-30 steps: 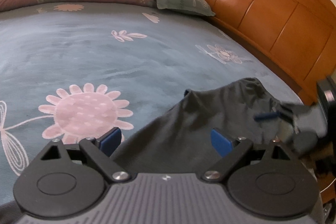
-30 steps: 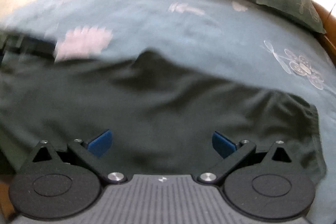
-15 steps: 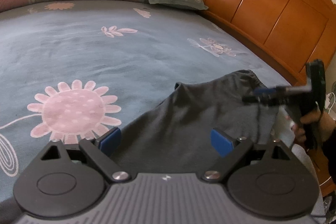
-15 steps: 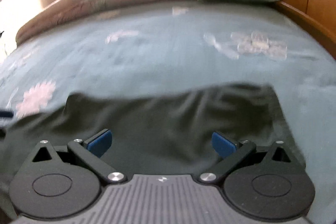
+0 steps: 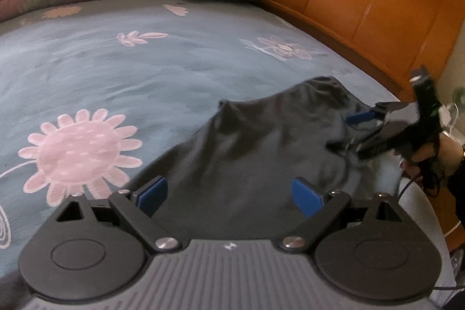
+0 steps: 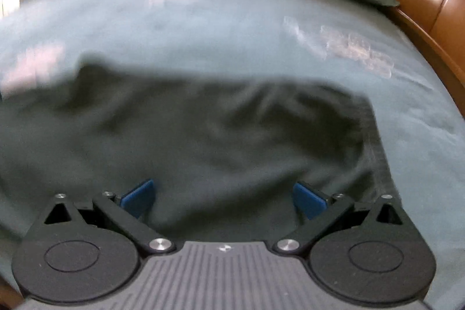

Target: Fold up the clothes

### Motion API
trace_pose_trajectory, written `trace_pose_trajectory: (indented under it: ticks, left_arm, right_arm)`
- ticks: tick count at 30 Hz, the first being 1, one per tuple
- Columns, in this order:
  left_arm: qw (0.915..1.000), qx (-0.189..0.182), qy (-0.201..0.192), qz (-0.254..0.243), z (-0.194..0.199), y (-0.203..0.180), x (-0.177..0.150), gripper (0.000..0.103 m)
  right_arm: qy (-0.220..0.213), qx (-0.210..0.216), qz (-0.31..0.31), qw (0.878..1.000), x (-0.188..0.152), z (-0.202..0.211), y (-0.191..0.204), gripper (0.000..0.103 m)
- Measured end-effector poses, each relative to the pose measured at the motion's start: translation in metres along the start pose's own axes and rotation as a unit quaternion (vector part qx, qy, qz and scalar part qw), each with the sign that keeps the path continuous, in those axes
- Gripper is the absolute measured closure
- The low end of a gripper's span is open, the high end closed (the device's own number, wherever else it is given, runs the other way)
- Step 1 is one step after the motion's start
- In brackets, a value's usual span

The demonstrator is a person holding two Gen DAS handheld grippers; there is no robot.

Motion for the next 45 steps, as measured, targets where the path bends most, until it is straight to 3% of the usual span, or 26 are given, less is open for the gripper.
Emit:
trace_pose_trajectory:
  ticks: [4, 8, 12, 17, 22, 26, 31, 35, 38, 42, 45]
  left_arm:
    - [0.9995, 0.005, 0.008, -0.03, -0.006, -0.019, -0.006, 0.01]
    - [0.9985, 0.003, 0.023, -0.05, -0.01, -0.033, -0.012, 0.01]
    - [0.9982, -0.011, 0.031, -0.051, -0.009, -0.038, -0.016, 0.01]
    - [0.9981, 0.001, 0.046, -0.039, -0.01, -0.029, -0.019, 0.01]
    - [0.9989, 0.026, 0.027, -0.027, 0.008, -0.011, -0.01, 0.01]
    - [0.9989, 0.046, -0.007, 0.008, 0.034, 0.022, 0.001, 0.01]
    - [0.993, 0.105, -0.012, 0.053, 0.062, 0.068, 0.006, 0.011]
    - [0.996, 0.07, -0.021, 0.051, 0.08, 0.073, 0.003, 0.01]
    - [0.9981, 0.048, -0.014, 0.035, 0.077, 0.061, -0.001, 0.01]
    - [0.9999, 0.011, -0.005, 0.001, 0.066, 0.034, -0.004, 0.01]
    - [0.9995, -0.013, 0.003, -0.029, 0.055, 0.009, -0.007, 0.01]
  right_arm:
    - [-0.003, -0.043, -0.024, 0.999, 0.003, 0.015, -0.006, 0.0]
    - [-0.034, 0.014, 0.006, 0.999, 0.013, 0.03, 0.033, 0.0]
    - [-0.016, 0.05, 0.039, 0.998, 0.011, 0.016, 0.069, 0.0]
    - [0.012, 0.041, 0.011, 0.999, -0.007, 0.015, 0.071, 0.0]
    - [-0.003, 0.028, 0.057, 0.998, 0.005, 0.034, 0.097, 0.0]
    - [-0.026, 0.073, 0.051, 0.996, 0.032, 0.039, 0.135, 0.0]
    - [-0.02, 0.154, 0.078, 0.985, 0.049, 0.032, 0.212, 0.0]
    - [-0.013, 0.178, 0.105, 0.978, 0.042, 0.022, 0.255, 0.0]
    - [0.005, 0.178, 0.116, 0.977, 0.028, 0.018, 0.261, 0.0]
    - [0.012, 0.166, 0.156, 0.974, 0.011, 0.032, 0.247, 0.0]
    - [0.006, 0.147, 0.146, 0.978, 0.009, 0.045, 0.218, 0.0]
Point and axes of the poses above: each gripper's, at about its wrist camera, not at the fingertips, and z roughly against the way its jaws point, y to its left, x to its top, the point moved 2 cm from there along -z, roughly the way its jaws point, and after that the axes turned 8 degrees about -y, right-handed, at the moved point
